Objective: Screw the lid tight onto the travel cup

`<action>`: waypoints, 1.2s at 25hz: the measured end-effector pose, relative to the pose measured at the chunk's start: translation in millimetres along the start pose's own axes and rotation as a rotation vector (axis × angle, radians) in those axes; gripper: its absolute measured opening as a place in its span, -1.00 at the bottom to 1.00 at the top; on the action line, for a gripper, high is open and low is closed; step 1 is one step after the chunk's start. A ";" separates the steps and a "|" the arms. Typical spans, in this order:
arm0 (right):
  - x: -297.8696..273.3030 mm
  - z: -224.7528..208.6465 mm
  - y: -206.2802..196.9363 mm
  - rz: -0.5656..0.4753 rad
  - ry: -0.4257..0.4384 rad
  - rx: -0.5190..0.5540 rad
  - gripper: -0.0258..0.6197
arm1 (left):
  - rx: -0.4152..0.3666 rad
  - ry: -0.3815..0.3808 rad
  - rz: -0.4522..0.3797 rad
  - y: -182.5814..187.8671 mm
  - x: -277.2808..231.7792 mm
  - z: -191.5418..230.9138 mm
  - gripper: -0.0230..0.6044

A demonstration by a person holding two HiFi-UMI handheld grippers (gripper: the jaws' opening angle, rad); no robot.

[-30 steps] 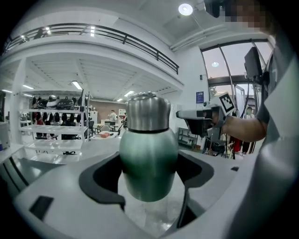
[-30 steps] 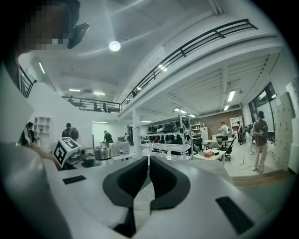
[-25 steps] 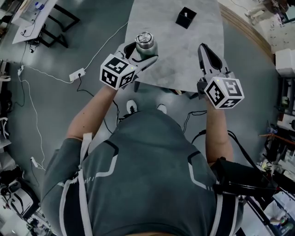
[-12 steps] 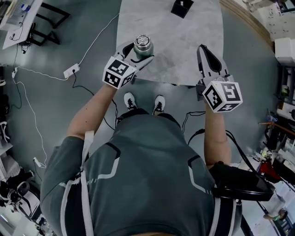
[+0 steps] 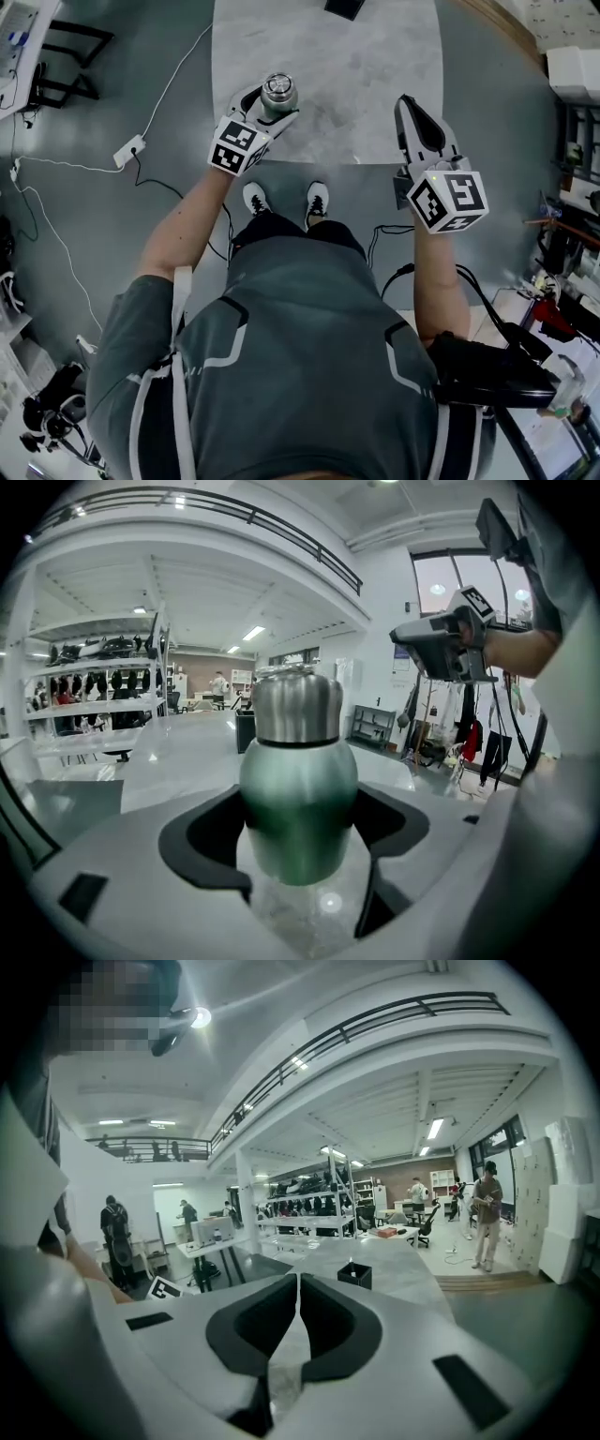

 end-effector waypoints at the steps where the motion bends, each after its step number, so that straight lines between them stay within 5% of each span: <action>1: 0.5 -1.8 -3.4 0.007 -0.004 -0.001 -0.81 | -0.004 0.001 0.006 -4.7 -5.1 0.1 0.24; 15: 8.8 -16.8 -31.4 0.047 -0.101 0.004 -0.81 | -0.056 -0.054 0.012 -44.0 -55.9 -2.7 0.24; 30: 32.2 -4.7 -31.6 0.027 -0.120 -0.015 -0.81 | -0.138 -0.061 0.078 -60.0 -42.0 -10.0 0.24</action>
Point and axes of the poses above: the fingertips, and each gripper's own axes: x backward along the fingers, z to its left, y out of its top, the point moved 4 cm from there along x, backward along the fingers, and after that the axes turned 6 degrees about -x, right-handed, at the moved point
